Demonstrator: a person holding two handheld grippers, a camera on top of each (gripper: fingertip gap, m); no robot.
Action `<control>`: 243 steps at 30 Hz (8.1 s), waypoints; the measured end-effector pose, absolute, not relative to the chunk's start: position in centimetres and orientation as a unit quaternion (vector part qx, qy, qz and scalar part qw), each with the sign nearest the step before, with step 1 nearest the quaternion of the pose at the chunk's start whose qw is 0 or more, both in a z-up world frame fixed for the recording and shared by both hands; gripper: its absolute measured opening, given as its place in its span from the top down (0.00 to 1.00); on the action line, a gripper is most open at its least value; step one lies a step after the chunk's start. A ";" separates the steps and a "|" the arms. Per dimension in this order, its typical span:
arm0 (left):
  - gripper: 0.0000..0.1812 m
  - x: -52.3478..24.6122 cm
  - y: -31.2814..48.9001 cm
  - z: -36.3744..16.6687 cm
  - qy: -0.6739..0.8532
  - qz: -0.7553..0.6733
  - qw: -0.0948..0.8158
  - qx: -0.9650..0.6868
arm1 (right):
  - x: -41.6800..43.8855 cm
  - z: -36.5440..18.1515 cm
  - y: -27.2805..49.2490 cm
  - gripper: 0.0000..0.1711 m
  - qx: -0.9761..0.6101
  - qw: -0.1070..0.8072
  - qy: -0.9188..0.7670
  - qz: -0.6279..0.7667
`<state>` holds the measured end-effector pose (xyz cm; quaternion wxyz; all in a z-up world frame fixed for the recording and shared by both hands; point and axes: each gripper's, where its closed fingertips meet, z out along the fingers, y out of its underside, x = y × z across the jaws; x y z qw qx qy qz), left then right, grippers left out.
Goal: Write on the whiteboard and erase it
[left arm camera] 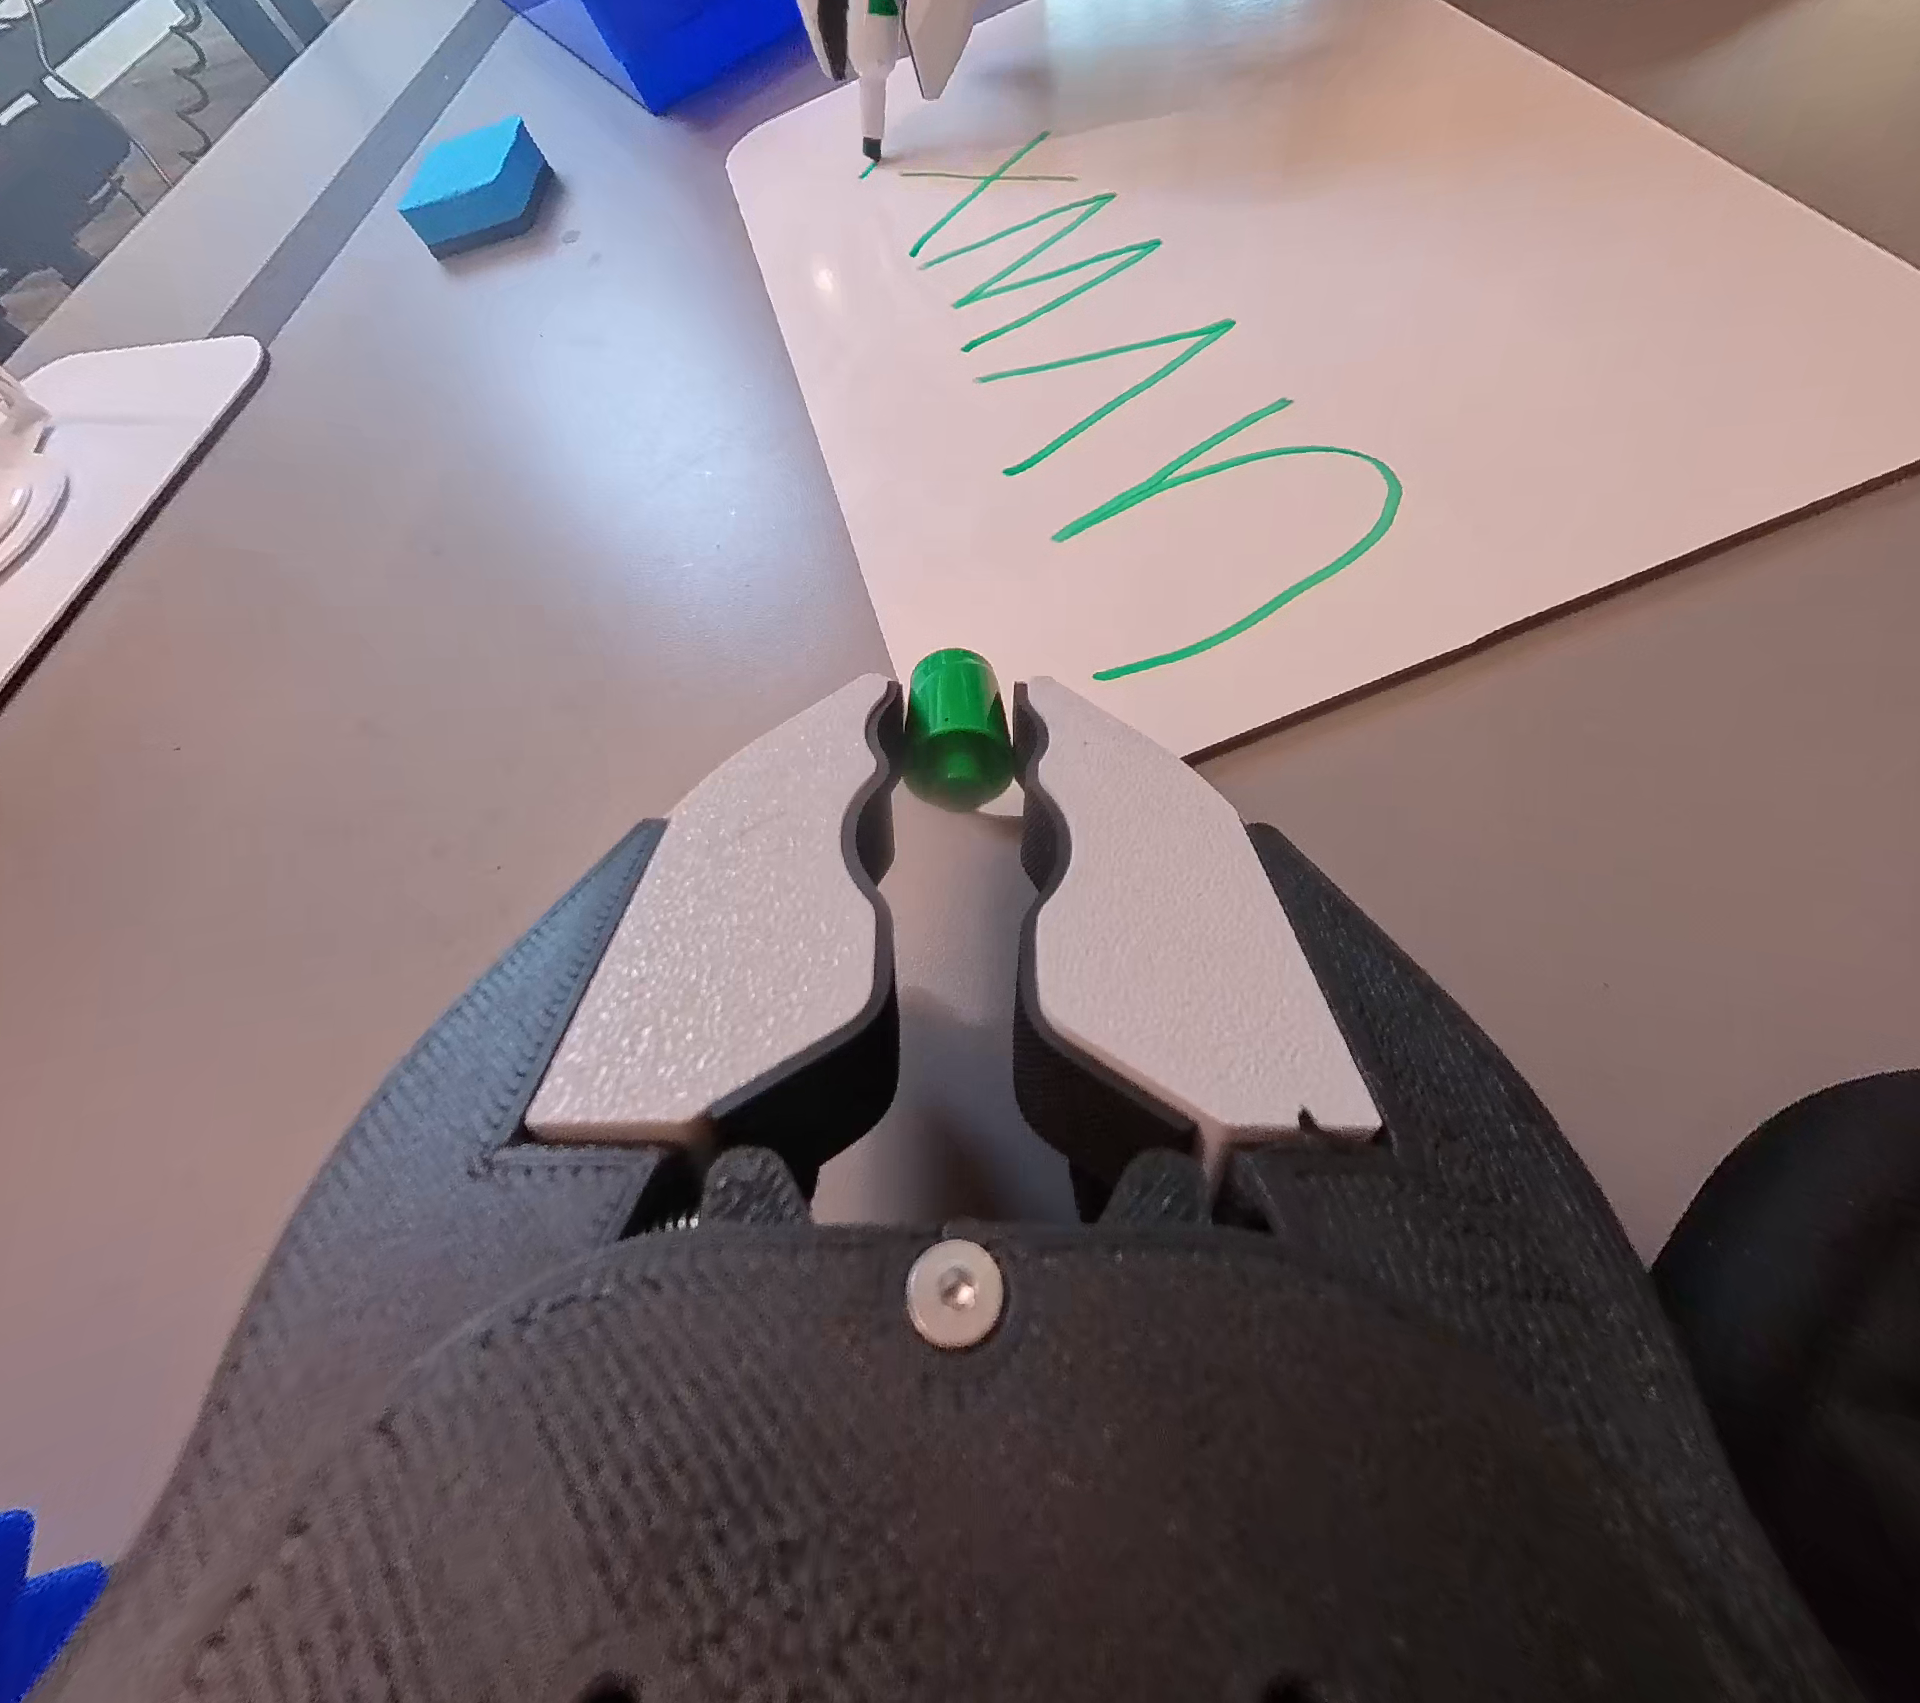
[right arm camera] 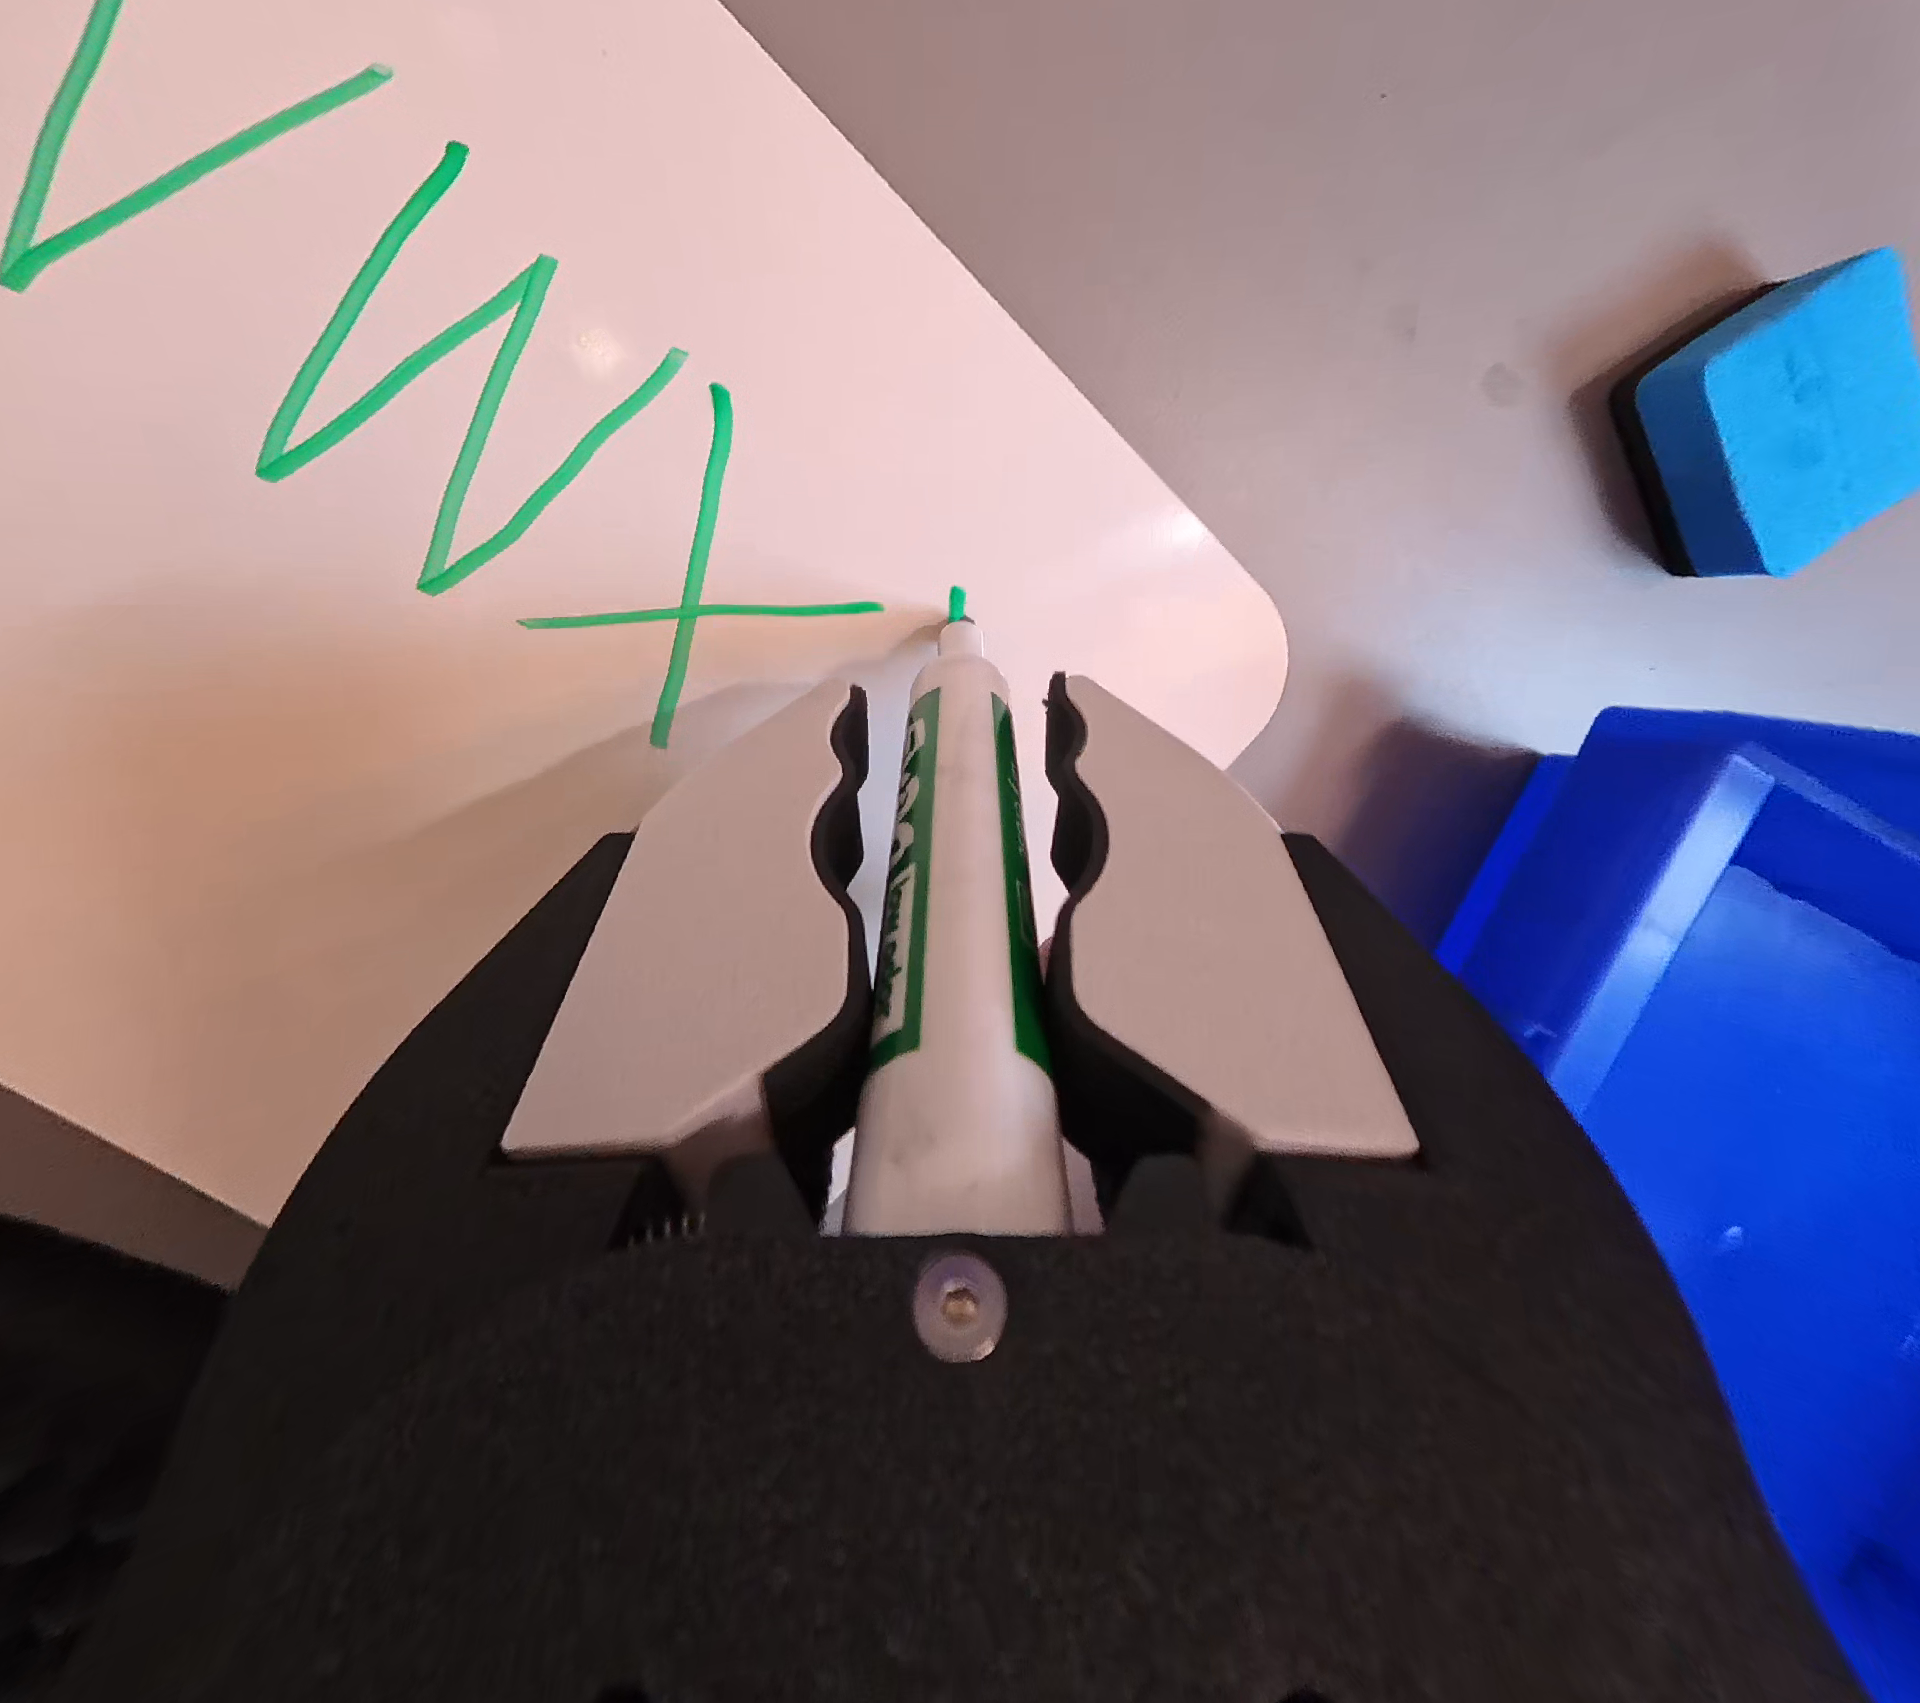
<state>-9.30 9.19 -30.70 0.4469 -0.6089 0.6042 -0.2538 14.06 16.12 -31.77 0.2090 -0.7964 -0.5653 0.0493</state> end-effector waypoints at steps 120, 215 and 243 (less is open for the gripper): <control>0.89 -9.4 8.9 -30.8 0.613 -0.252 0.440 -0.606 | 16.5 -31.7 17.1 0.80 -0.818 0.230 -0.523 0.065; 0.89 -6.1 -0.6 -23.2 0.648 -0.329 0.564 -0.391 | -5.0 -23.0 -0.5 0.80 -0.648 0.448 -0.258 0.559; 0.90 -6.5 -4.7 -24.5 0.679 -0.395 0.497 -0.369 | -8.0 -24.5 -4.5 0.81 -0.673 0.402 -0.271 0.559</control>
